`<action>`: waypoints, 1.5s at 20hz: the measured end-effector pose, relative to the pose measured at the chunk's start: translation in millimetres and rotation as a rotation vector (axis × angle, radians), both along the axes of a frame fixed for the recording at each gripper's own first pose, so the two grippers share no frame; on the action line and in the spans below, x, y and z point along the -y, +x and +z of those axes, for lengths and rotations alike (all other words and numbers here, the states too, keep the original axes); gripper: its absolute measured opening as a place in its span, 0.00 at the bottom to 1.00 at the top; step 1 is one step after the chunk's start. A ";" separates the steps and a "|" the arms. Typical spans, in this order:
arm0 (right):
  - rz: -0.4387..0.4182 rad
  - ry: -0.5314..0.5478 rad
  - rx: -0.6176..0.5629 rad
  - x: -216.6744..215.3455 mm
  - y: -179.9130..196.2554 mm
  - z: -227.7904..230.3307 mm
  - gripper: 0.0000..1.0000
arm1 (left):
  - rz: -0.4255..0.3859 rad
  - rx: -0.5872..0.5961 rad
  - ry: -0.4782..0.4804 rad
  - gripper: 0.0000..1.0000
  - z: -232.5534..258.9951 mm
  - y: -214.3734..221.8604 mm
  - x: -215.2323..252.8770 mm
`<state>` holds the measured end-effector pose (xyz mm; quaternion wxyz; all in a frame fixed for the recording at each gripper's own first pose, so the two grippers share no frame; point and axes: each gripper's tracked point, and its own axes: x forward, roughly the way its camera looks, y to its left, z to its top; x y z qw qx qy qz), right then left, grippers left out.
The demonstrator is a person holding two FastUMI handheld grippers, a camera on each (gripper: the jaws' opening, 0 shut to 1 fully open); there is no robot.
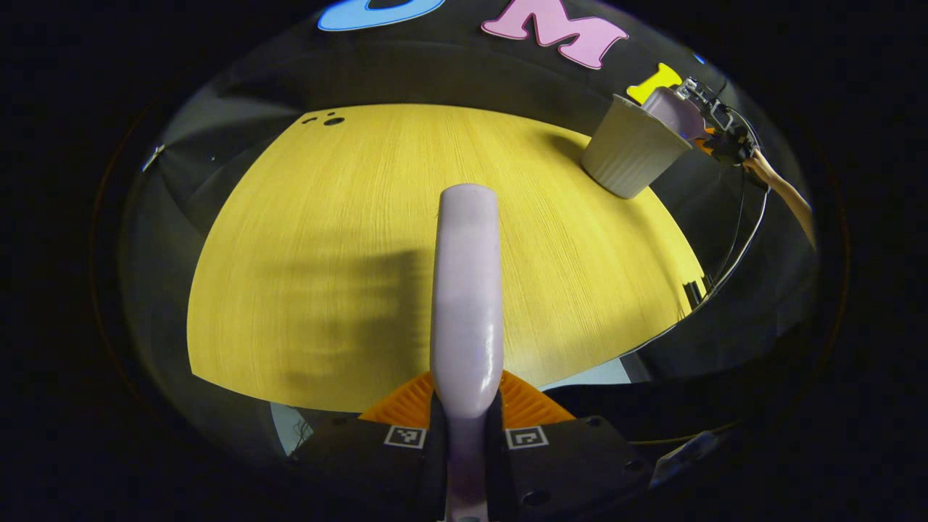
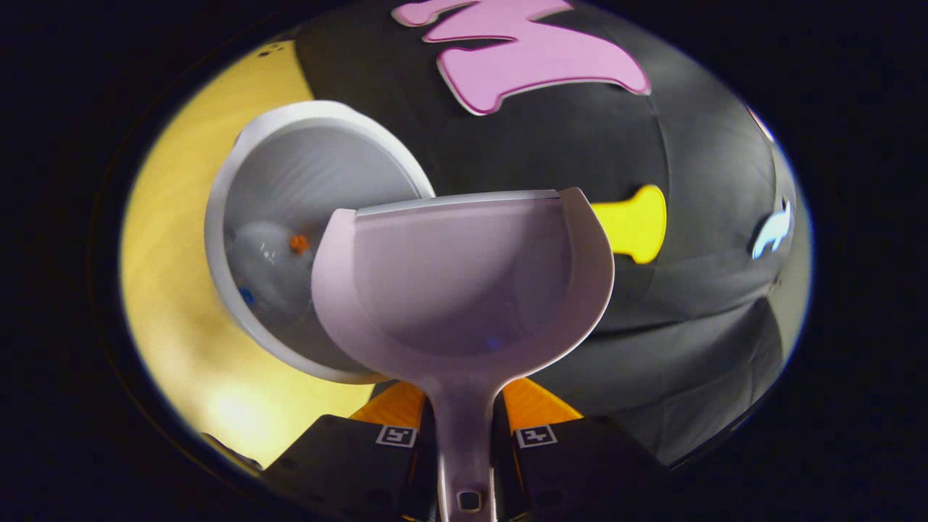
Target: Pick up the small broom and dustpan from the desktop, sweep the trash into the dustpan with the broom, and then empty the trash into the garbage bin.
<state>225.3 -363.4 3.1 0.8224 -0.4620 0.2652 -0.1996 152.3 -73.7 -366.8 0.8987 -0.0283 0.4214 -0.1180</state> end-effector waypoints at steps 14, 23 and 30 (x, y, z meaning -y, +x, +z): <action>-0.033 0.778 0.281 -72.3 1.8 31.0 0.34 | -0.019 0.200 -0.013 0.25 39.5 23.4 19.6; 0.145 0.973 0.061 -236.9 -25.3 -40.5 0.35 | -0.049 0.218 0.038 0.24 25.6 30.6 14.0; 0.179 1.088 -0.153 -316.1 -40.6 -140.9 0.38 | 0.047 0.153 0.032 0.24 18.3 64.1 -8.1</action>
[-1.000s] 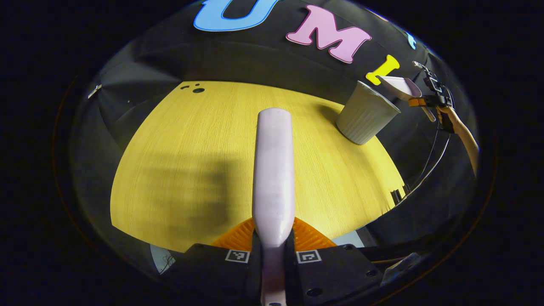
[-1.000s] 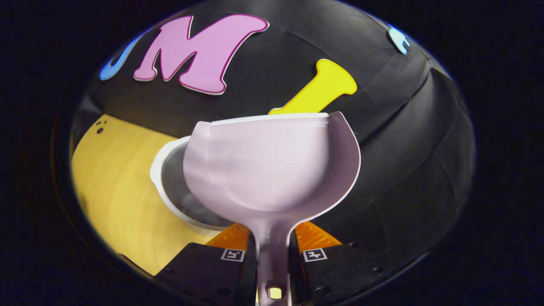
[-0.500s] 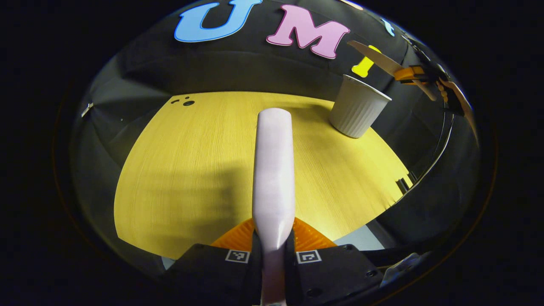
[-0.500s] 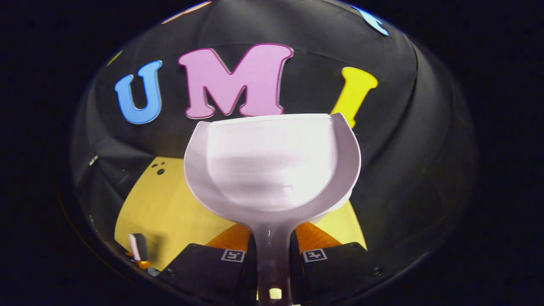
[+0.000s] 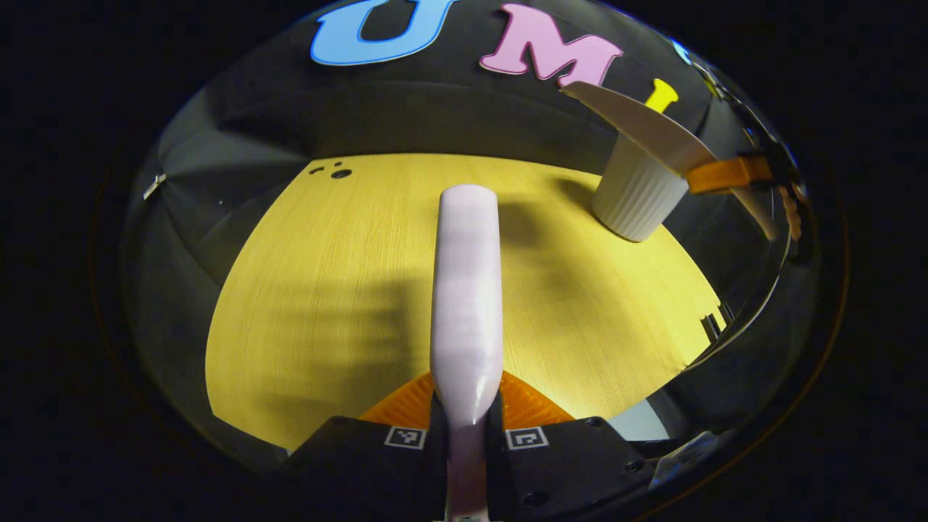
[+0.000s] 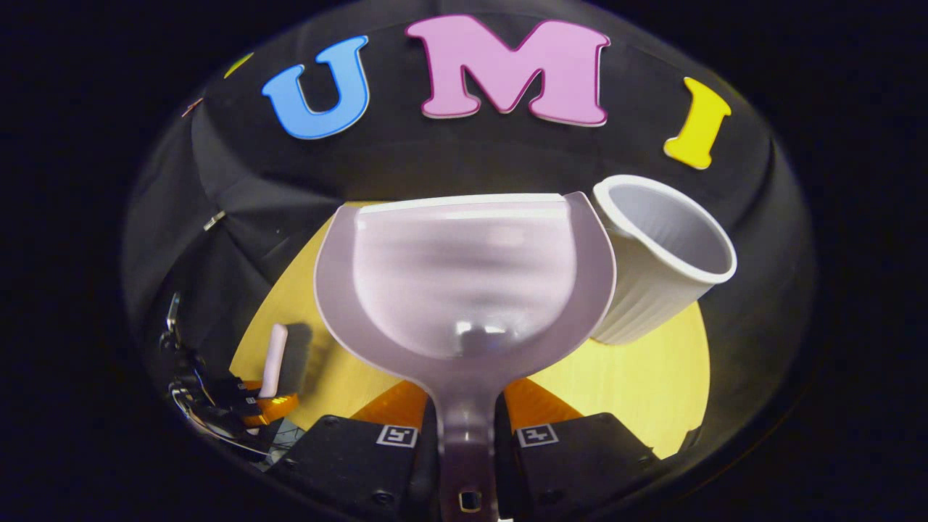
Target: Pick up the small broom and dustpan from the desktop, sweep the trash into the dustpan with the broom, and then empty the trash into the garbage bin.
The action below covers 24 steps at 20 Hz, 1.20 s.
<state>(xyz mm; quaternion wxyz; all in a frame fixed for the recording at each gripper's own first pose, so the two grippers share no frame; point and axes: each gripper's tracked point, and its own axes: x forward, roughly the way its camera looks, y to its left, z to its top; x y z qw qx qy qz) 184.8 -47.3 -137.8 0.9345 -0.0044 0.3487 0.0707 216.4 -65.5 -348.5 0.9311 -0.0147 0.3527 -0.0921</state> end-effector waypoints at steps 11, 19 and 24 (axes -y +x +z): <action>-0.048 0.032 -0.276 -2.8 -39.5 -137.7 0.31 | 0.098 -0.228 0.096 0.27 -55.7 59.3 -11.1; -0.133 0.008 -0.298 -11.3 -38.2 -134.4 0.31 | 0.097 -0.305 0.214 0.28 -62.2 76.0 -0.9; -0.120 0.011 -0.307 -18.6 -38.9 -133.0 0.39 | 0.088 -0.321 0.234 0.37 -65.7 71.6 3.0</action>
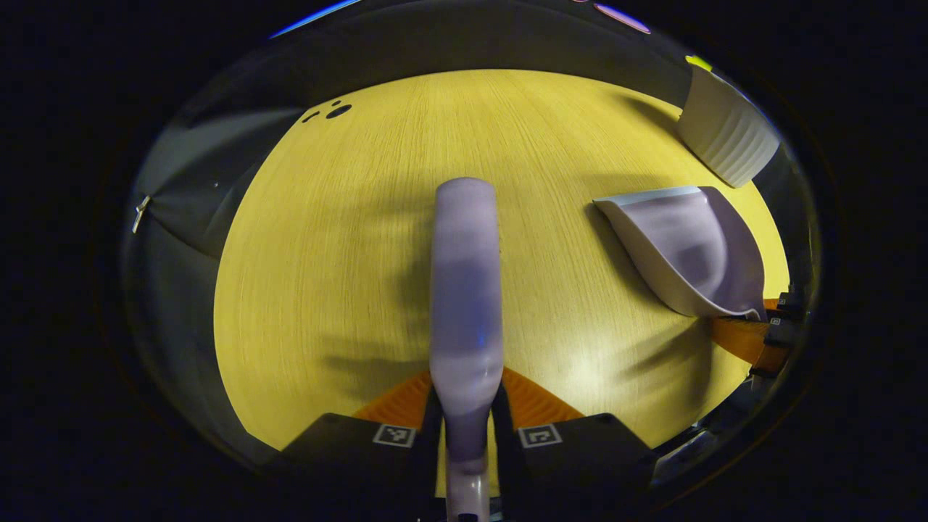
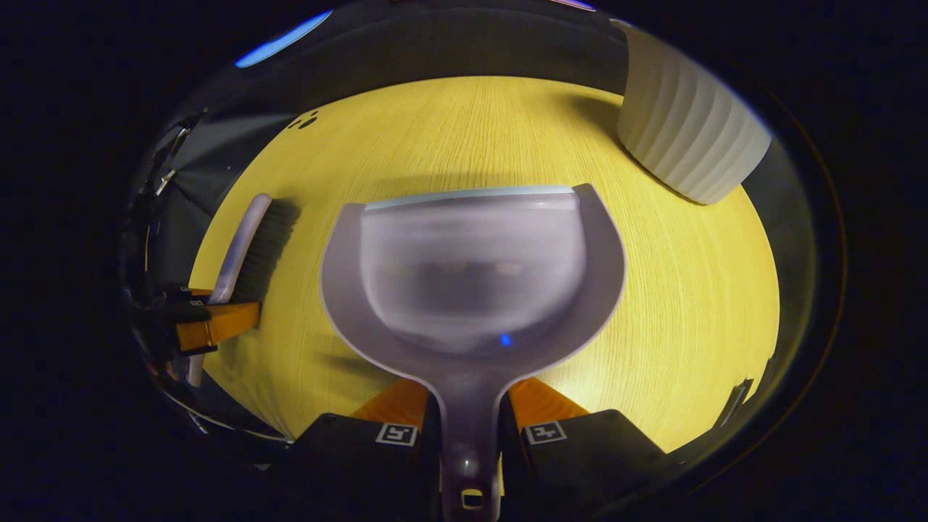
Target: Pick up the small broom and dustpan from the desktop, sweep the trash into the dustpan with the broom, and then empty the trash into the garbage bin.
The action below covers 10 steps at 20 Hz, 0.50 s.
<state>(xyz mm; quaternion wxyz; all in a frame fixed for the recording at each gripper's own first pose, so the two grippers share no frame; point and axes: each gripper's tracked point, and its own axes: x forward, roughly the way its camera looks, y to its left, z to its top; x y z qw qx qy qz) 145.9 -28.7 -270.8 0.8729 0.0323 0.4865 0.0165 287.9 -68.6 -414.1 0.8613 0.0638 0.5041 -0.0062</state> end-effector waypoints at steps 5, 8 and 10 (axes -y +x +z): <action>-0.025 0.013 0.056 5.0 2.7 19.8 1.00 | 0.005 0.101 -0.020 0.98 29.3 -9.0 -0.4; -0.038 -0.035 0.099 18.8 -8.2 45.6 1.00 | 0.006 0.235 -0.020 0.98 70.5 -15.8 1.3; -0.074 -0.022 0.170 23.4 -13.5 76.6 1.00 | -0.002 0.363 -0.051 0.98 111.2 -26.9 6.2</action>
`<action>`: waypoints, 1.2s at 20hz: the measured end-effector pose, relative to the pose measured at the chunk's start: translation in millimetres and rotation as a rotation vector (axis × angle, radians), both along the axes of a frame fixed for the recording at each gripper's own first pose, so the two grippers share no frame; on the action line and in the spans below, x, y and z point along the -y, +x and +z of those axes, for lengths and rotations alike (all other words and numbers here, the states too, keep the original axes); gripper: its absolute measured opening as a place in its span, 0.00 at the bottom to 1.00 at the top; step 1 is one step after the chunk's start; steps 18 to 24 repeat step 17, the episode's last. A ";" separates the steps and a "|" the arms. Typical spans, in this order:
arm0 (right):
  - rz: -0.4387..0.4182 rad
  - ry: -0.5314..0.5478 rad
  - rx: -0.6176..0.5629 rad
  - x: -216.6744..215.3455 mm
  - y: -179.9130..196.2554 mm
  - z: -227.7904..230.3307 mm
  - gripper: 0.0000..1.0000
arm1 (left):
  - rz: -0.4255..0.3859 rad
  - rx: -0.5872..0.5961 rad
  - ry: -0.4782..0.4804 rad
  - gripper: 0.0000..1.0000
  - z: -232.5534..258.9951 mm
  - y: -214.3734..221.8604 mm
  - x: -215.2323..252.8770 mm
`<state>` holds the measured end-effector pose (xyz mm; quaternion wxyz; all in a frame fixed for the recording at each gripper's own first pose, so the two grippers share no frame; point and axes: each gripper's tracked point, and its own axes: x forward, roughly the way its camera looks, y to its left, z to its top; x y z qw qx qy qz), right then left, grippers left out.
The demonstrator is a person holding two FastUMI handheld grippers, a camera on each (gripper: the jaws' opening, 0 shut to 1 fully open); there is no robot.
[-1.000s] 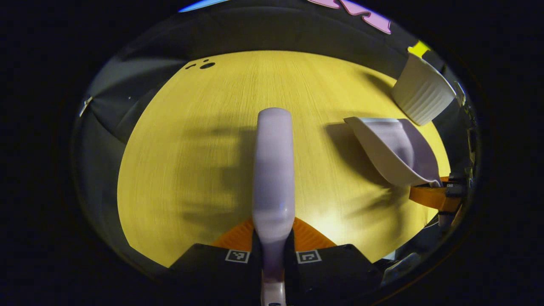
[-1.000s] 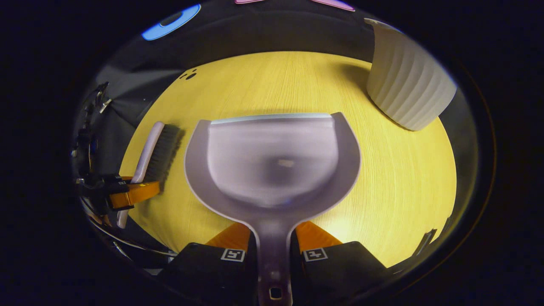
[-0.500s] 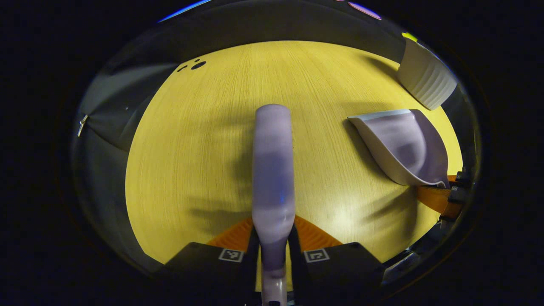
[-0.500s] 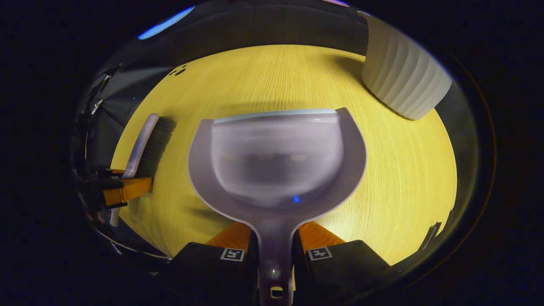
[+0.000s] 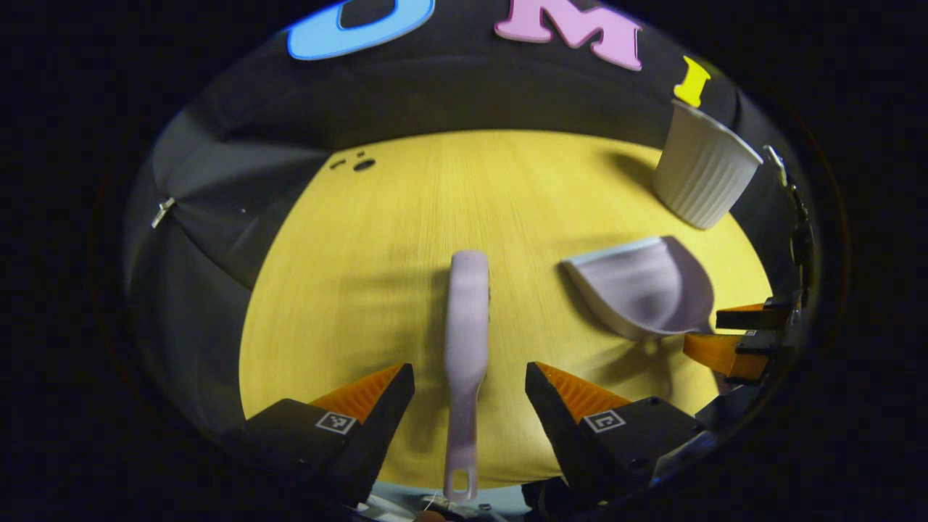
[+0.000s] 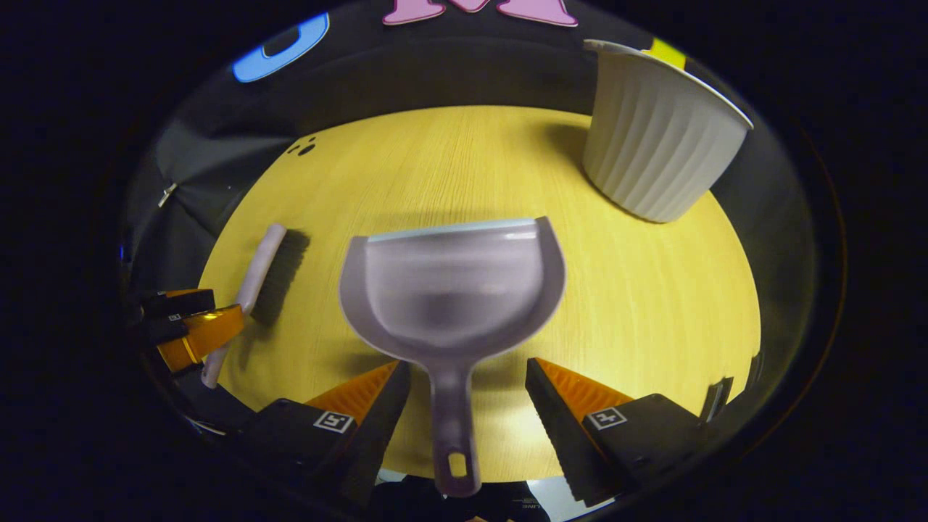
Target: Pick up the small broom and dustpan from the desktop, sweep the trash into the dustpan with the broom, and then empty the trash into the garbage bin.
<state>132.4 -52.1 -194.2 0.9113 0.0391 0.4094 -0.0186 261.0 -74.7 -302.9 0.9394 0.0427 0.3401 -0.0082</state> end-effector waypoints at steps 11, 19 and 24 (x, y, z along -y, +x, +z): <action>0.059 -0.116 0.605 -23.1 -49.6 202.2 0.99 | 0.007 0.713 0.156 0.97 206.5 -112.2 4.6; 0.069 -0.140 0.770 -33.6 -128.4 234.1 0.99 | -0.061 0.761 0.058 0.97 190.3 -153.1 54.3; 0.069 -0.140 0.770 -33.6 -128.4 234.1 0.99 | -0.061 0.761 0.058 0.97 190.3 -153.1 54.3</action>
